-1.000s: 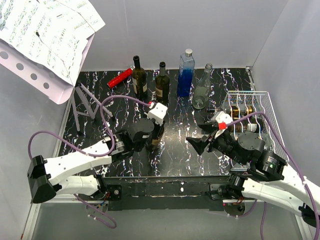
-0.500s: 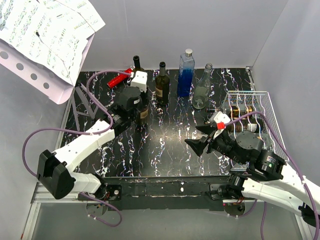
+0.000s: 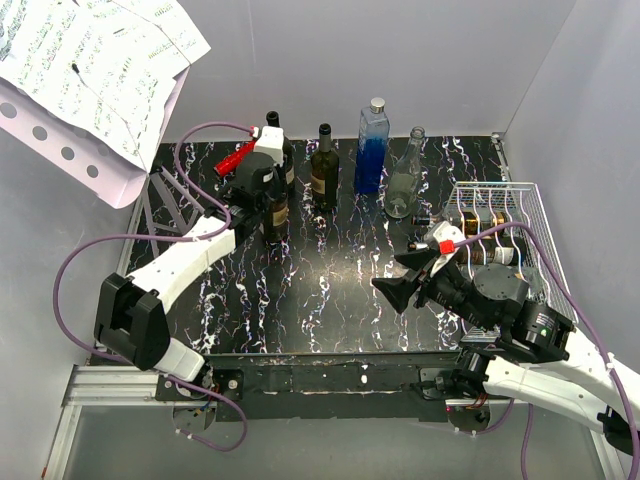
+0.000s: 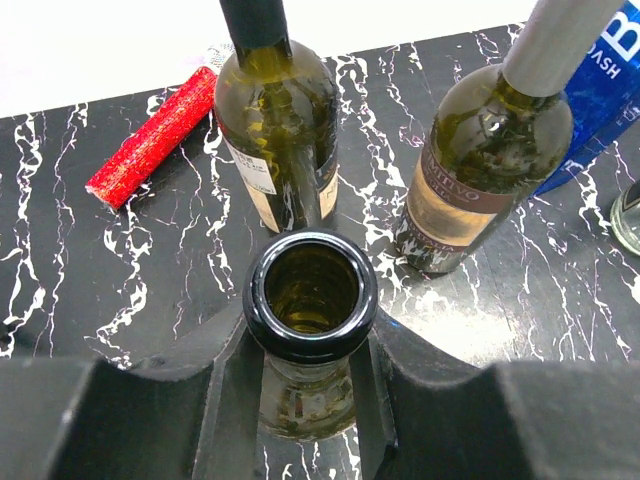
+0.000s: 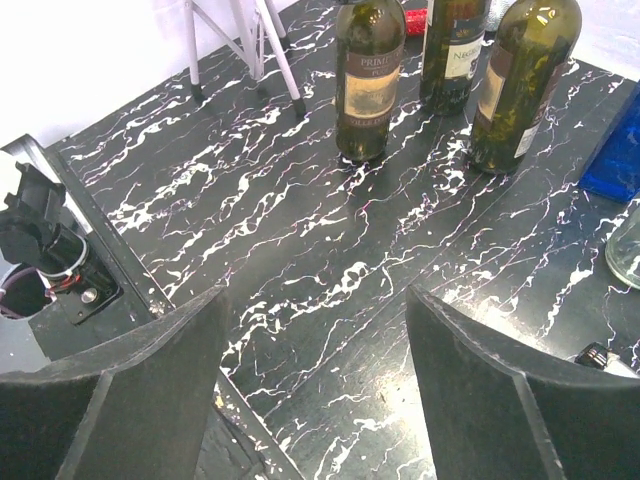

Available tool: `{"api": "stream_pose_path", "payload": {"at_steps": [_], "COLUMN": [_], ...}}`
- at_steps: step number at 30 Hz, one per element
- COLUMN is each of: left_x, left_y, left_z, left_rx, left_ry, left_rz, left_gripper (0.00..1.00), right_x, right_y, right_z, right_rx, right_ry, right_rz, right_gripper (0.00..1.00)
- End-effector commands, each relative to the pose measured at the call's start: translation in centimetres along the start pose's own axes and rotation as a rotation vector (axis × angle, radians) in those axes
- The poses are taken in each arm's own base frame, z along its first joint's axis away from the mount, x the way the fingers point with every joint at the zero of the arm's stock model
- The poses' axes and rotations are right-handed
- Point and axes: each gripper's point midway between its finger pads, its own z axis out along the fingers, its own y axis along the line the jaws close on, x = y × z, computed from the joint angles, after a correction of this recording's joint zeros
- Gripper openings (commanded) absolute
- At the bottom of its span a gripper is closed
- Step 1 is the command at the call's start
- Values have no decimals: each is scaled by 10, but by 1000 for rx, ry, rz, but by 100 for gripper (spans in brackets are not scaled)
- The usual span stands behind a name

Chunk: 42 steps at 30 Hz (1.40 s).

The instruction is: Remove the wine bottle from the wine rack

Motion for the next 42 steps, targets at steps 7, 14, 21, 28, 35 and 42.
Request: {"api": "stream_pose_path", "payload": {"at_steps": [7, 14, 21, 28, 35, 42], "left_x": [-70, -58, -44, -37, -50, -82], "left_y": [7, 11, 16, 11, 13, 10], "left_z": [0, 6, 7, 7, -4, -30], "left_rx": [33, 9, -8, 19, 29, 93], "left_ry": [-210, -189, -172, -157, -187, -265], "left_rz": [-125, -90, -72, -76, -80, -84], "left_gripper": [0, 1, 5, 23, 85, 96], "right_x": [-16, -13, -12, -16, -11, 1], "right_y": [2, 2, 2, 2, 1, 6], "right_z": [-5, -5, -6, -9, -10, -5], "right_rx": [-1, -1, -1, -5, -1, -51], "right_ry": [-27, -7, -1, -6, 7, 31], "right_rz": [11, 4, 7, 7, -3, -86], "right_gripper": [79, 80, 80, 80, 80, 80]}}
